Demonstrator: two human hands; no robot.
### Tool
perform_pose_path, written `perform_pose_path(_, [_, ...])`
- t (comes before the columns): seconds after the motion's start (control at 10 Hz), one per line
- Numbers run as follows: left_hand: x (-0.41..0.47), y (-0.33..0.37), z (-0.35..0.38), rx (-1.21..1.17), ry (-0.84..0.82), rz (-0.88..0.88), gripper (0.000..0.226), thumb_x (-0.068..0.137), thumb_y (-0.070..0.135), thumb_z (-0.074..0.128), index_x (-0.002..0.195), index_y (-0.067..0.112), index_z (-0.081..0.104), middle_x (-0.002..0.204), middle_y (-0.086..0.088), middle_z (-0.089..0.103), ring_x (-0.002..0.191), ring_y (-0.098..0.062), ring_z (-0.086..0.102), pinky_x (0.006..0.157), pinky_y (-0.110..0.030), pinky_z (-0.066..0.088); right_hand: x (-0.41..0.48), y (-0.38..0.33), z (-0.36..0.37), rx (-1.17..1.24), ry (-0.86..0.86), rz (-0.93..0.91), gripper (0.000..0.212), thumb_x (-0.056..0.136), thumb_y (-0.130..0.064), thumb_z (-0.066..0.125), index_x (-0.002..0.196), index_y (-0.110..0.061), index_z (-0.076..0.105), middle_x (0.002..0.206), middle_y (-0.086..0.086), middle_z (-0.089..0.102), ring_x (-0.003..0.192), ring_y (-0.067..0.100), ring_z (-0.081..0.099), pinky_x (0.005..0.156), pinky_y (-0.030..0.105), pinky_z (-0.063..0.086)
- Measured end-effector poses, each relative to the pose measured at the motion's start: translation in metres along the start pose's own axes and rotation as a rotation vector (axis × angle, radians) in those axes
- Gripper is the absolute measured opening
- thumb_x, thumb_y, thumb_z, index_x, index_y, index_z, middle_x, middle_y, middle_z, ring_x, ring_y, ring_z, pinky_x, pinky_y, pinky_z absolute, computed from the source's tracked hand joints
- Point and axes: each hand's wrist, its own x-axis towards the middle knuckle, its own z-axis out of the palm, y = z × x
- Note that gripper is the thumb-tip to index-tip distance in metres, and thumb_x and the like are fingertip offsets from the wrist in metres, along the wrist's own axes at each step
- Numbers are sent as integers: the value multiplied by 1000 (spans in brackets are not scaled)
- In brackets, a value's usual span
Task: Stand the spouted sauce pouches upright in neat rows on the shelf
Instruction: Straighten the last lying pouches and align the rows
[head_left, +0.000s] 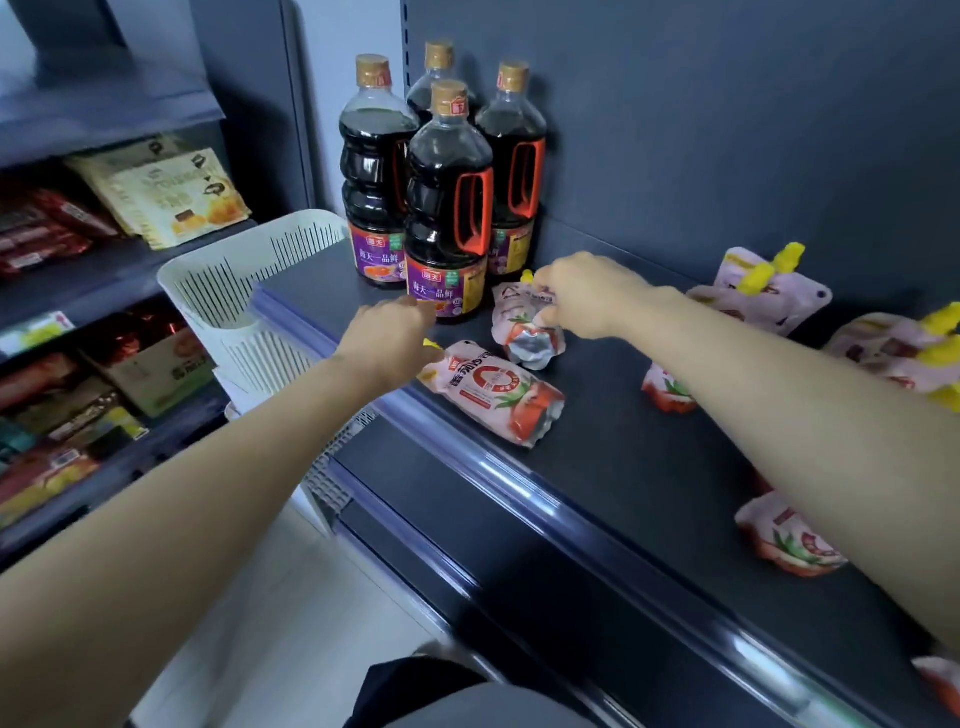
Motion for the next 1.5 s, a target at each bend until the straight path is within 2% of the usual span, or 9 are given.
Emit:
perform_pose_path(0.2, [17,-2,20,-69,-241,-97,49,85,47,58,111,6,51,111,-12,60,97,-31,57,81,-39,45,33,9,22,222,-47,105,40,90,-35,58,110,0,64,108,19,67,98,36,62,83,41,53])
perform_pose_path(0.4, [34,5,21,-285,-299,-222,55,81,47,64,112,5,47,106,-10,60,92,-26,57,71,-33,44,73,17,39,402,-158,280,47,87,-52,57,80,-6,55,87,11,55,81,24,51,60,31,36])
perform_pose_path(0.6, [43,0,25,-455,-353,-346,65,77,38,72,121,3,41,105,-6,55,92,-22,53,71,-29,40,97,11,50,657,-231,439,64,83,-48,66,127,-3,52,127,12,58,117,29,57,96,38,47])
perform_pose_path(0.8, [51,-9,28,-673,-474,-398,31,70,20,80,83,-3,62,79,-12,61,75,-24,61,59,-22,41,108,1,50,848,-296,619,52,72,-30,81,111,-7,56,110,16,62,99,36,63,84,43,53])
perform_pose_path(0.9, [51,-10,25,-792,-494,-455,25,73,10,78,64,3,55,60,-7,52,49,-15,42,45,-21,35,118,11,62,980,-259,697,57,63,-19,87,111,-5,60,104,16,65,97,35,67,85,50,54])
perform_pose_path(1.1, [47,-7,23,-1099,-469,-567,28,77,-2,71,103,-6,60,89,-15,65,63,-14,57,38,-15,45,109,17,48,1232,-56,689,58,77,6,68,132,-2,53,132,14,58,123,29,57,94,35,50])
perform_pose_path(1.3, [38,8,7,-1231,-469,-519,13,80,-4,66,88,4,59,86,-11,64,64,-11,58,44,-12,47,77,14,20,1366,181,780,48,81,-7,69,122,-7,45,123,5,54,118,22,55,100,34,48])
perform_pose_path(1.4, [29,22,-2,-1241,-423,-465,17,82,-2,63,71,8,58,75,-6,61,57,-9,57,42,-11,46,65,17,16,1278,271,712,72,64,3,77,125,-11,41,113,5,55,113,26,60,97,42,52])
perform_pose_path(1.5, [19,35,-13,-1280,-321,-436,15,83,-3,62,73,8,60,72,-5,60,61,-12,55,38,-12,45,52,26,20,1240,277,613,42,60,7,78,82,-17,52,98,8,65,97,28,67,84,43,58])
